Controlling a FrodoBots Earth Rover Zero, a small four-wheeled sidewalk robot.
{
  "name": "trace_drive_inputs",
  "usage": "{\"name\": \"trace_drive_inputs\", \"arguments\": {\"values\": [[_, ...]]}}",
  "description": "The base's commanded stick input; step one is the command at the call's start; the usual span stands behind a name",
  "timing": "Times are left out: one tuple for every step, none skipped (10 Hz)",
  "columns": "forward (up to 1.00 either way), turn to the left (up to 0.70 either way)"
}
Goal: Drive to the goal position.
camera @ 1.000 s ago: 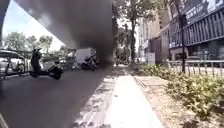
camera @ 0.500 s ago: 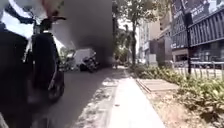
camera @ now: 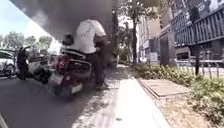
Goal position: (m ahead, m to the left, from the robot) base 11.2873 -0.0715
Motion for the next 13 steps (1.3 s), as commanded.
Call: {"name": "trace_drive_inputs", "arguments": {"values": [[0.70, 0.00], [0.70, 0.00], [0.70, 0.00], [0.70, 0.00], [0.70, 0.00], [0.70, 0.00], [0.70, 0.00], [0.70, 0.00], [0.70, 0.00], [0.70, 0.00], [0.70, 0.00], [0.70, 0.00], [0.70, 0.00]]}}
